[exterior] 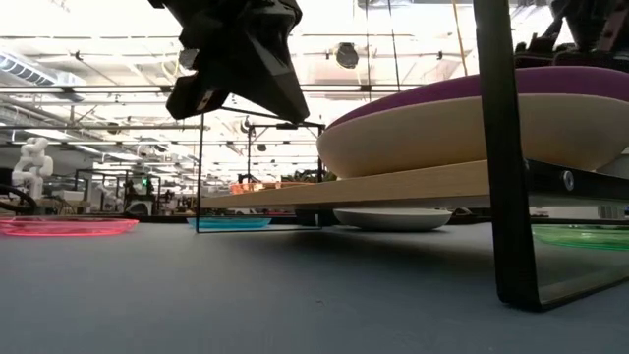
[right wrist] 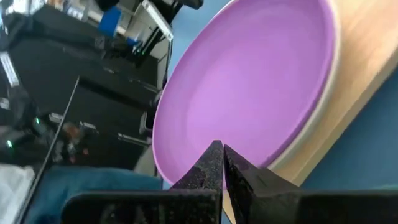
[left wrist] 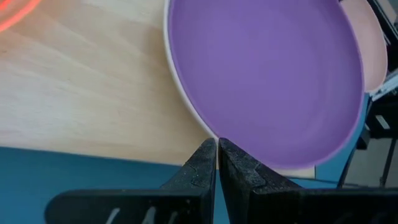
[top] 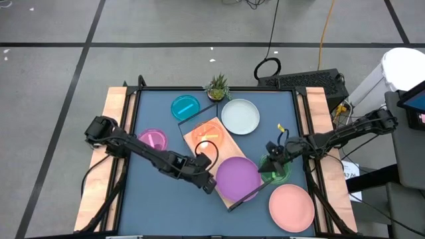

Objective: Place and stack plates onto a shelf
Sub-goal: Stack the large violet plate on the large gray plate on the shelf

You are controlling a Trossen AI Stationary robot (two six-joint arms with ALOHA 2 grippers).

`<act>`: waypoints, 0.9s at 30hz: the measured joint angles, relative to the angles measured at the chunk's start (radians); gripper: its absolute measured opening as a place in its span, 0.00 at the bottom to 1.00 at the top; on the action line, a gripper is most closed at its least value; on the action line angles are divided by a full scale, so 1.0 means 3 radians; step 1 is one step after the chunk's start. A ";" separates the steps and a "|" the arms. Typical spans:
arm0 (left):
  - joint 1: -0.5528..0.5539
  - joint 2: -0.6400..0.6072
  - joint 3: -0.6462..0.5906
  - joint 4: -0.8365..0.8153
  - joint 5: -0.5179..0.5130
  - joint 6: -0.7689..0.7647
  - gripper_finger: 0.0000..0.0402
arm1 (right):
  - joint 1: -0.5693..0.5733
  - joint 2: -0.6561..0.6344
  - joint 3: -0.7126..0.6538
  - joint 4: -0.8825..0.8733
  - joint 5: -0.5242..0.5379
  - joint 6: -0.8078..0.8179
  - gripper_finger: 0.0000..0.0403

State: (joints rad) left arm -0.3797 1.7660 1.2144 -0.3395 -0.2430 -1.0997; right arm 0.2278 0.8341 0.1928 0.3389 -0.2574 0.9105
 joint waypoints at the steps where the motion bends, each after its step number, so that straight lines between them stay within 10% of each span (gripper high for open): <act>1: -0.0008 0.0000 0.0000 -0.0001 0.0000 0.0014 0.06 | 0.0016 0.0000 0.0000 0.0000 0.0035 -0.0060 0.00; 27: -0.0004 0.0106 0.0000 0.0036 0.0111 -0.0072 0.06 | 0.0055 0.0145 0.0001 -0.0001 0.0495 -0.1013 0.00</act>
State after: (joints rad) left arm -0.3809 1.7977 1.2144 -0.3287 -0.2096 -1.1212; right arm 0.2443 0.8776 0.1932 0.3388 -0.1089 0.6068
